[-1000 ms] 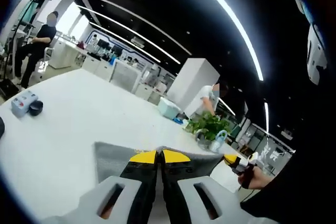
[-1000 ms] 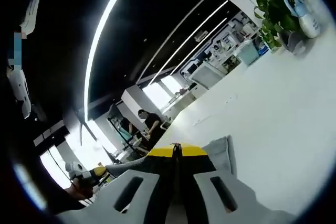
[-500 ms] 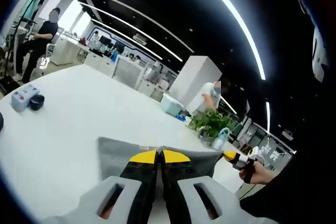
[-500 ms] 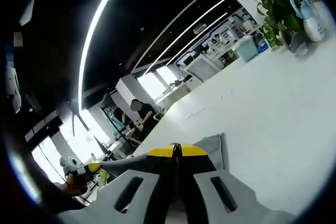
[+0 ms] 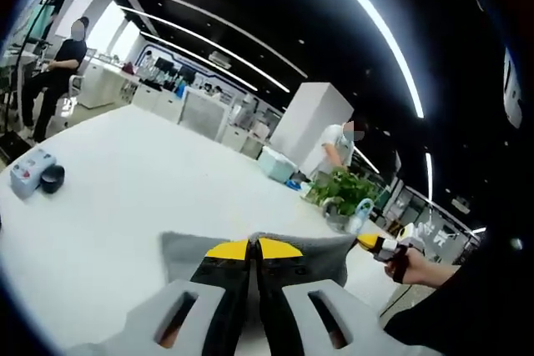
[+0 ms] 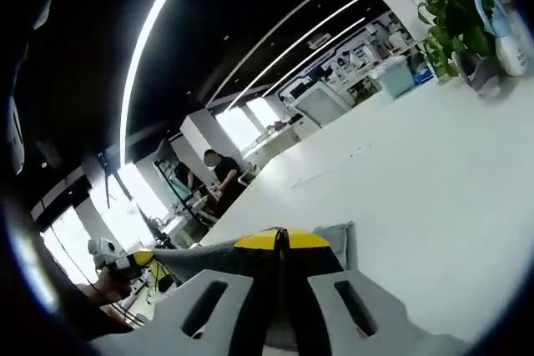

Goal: Fold the towel on the table until its edges align and the towel forms a compact rectangular stack.

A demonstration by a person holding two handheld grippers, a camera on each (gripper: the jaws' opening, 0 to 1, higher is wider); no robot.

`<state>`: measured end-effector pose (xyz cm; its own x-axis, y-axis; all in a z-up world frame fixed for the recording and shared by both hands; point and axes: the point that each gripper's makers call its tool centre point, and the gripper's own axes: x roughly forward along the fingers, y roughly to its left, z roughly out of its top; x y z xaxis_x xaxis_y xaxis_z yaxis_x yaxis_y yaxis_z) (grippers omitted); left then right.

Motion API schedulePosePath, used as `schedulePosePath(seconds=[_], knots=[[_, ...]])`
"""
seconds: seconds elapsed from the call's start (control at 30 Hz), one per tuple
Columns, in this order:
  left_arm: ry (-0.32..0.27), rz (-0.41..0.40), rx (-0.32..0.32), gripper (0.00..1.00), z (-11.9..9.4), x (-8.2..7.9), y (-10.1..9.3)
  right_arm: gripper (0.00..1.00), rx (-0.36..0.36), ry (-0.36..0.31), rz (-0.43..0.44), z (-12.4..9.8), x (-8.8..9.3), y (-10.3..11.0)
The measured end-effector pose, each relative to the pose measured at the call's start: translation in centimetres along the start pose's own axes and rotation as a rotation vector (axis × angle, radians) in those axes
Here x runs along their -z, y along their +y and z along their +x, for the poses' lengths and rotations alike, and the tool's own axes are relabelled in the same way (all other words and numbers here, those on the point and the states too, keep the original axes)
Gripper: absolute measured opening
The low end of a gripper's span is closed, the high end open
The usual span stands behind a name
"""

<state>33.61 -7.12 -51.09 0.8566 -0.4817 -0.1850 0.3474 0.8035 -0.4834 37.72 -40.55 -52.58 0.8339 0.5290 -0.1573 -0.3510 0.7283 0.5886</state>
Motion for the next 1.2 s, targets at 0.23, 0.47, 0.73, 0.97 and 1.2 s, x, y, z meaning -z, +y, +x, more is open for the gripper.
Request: schedulePosePath(seconds=[0.23, 0.47, 0.73, 0.97, 1.2], knots=[[0.070, 0.013, -0.026, 0.02, 1.3, 0.3, 0.8, 0.00, -0.002, 0.089, -0.081, 2.5, 0.5, -0.6], [0.198, 0.158, 0.022, 0.02, 2.9, 0.3, 1.3, 0.00, 0.005, 0.141, -0.147, 4.0, 0.6, -1.6], [0.205, 0.131, 0.019, 0.02, 4.7, 0.2, 2.1, 0.00, 0.037, 0.162, -0.175, 5.3, 0.5, -2.4], [0.208, 0.125, 0.013, 0.02, 5.9, 0.1, 2.8, 0.00, 0.067, 0.162, -0.164, 6.5, 0.6, -3.2], [0.249, 0.105, -0.004, 0.02, 7.0, 1.1, 4.6, 0.00, 0.099, 0.176, -0.155, 7.9, 1.5, -4.3]])
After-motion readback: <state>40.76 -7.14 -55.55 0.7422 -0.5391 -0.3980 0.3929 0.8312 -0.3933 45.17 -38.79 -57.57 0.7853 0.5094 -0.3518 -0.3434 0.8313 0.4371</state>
